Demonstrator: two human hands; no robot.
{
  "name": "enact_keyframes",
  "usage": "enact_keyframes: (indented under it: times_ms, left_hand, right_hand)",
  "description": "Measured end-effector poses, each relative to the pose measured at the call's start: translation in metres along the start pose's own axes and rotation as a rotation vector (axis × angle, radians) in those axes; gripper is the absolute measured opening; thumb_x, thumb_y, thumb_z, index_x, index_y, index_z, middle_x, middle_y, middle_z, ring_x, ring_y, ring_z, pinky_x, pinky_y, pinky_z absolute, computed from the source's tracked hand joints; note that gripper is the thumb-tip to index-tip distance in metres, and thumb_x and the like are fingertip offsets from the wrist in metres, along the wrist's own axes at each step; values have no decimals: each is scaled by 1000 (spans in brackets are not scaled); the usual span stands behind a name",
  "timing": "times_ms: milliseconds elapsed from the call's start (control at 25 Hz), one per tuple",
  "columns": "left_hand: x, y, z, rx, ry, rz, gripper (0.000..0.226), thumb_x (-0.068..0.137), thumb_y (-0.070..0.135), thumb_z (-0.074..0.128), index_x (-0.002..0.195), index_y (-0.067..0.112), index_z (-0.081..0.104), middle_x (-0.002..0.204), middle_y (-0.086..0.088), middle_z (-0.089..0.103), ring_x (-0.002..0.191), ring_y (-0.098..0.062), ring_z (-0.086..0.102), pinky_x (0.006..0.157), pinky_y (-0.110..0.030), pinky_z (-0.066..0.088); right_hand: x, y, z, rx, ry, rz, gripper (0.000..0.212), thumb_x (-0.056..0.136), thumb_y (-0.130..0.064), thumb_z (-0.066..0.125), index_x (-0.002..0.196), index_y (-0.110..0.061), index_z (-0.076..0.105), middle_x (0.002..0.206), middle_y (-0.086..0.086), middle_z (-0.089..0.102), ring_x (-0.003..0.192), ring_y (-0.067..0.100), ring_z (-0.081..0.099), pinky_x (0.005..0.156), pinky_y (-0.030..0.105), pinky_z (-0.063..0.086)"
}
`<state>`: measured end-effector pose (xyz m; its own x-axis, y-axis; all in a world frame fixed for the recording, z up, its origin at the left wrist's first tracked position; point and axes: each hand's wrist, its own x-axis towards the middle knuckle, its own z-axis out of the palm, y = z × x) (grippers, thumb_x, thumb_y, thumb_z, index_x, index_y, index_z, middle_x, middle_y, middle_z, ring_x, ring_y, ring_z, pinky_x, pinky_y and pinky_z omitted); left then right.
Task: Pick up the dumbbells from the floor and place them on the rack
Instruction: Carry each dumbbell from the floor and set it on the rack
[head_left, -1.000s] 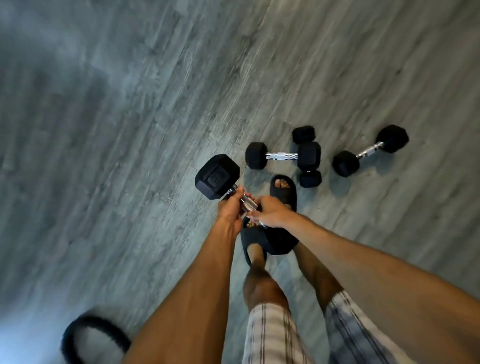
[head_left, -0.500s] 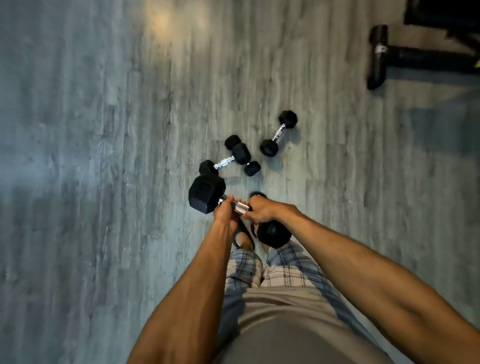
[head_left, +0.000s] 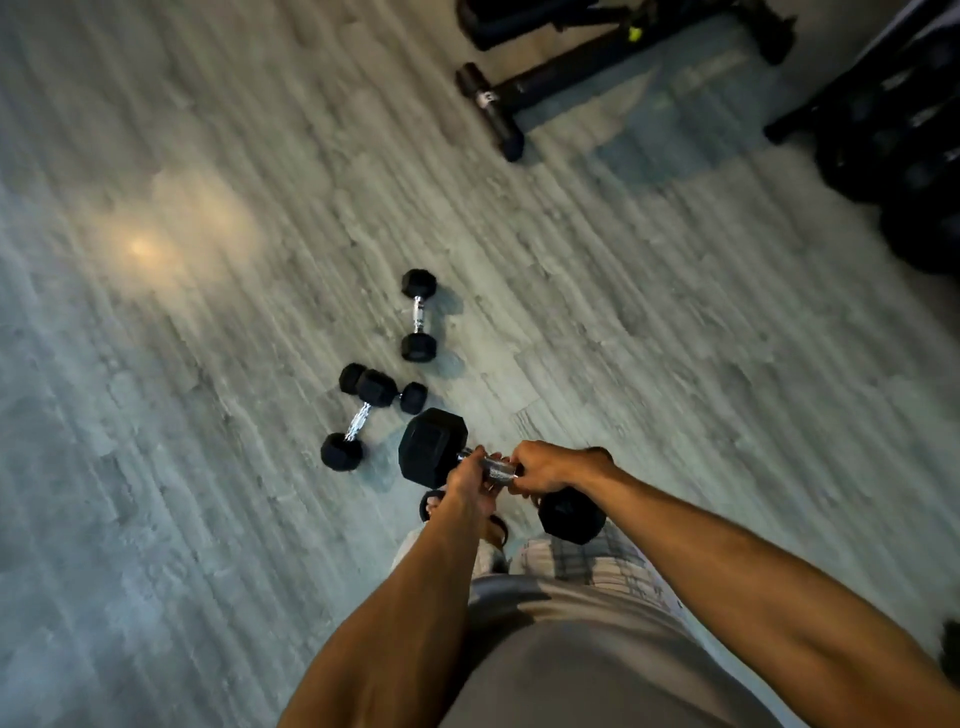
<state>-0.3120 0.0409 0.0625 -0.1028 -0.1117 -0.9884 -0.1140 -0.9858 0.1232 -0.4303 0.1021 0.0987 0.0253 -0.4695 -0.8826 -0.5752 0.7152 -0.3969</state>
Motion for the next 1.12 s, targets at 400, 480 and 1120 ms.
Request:
enact_keyframes:
  times_ms: [400,480,1120]
  left_hand:
    - [-23,-28,237,364,-42,155,20,96,17,59,80,5,58,79,-11,64,70,-23,61,68,-34,53]
    - [-23,-35,289,407,-61,188,18,95,17,60,81,5,58,80,-10,64,70,-23,62,68,-34,53]
    - [0,-107,668,812,-269,209,16,92,17,64,96,2,62,82,-12,65,50,-18,65,42,-24,53]
  right_hand:
    - [-59,180,-106,323,251,11,12,91,-21,63,96,-10,64,85,7,72,73,21,70,73,38,57]
    - [-74,218,-135,384,306,17,14,91,-23,63,95,-9,64,84,7,72,75,22,72,78,42,59]
    - [-170,486,-317,713,647,122,23,94,-21,58,86,-1,67,77,14,71,57,15,68,56,23,54]
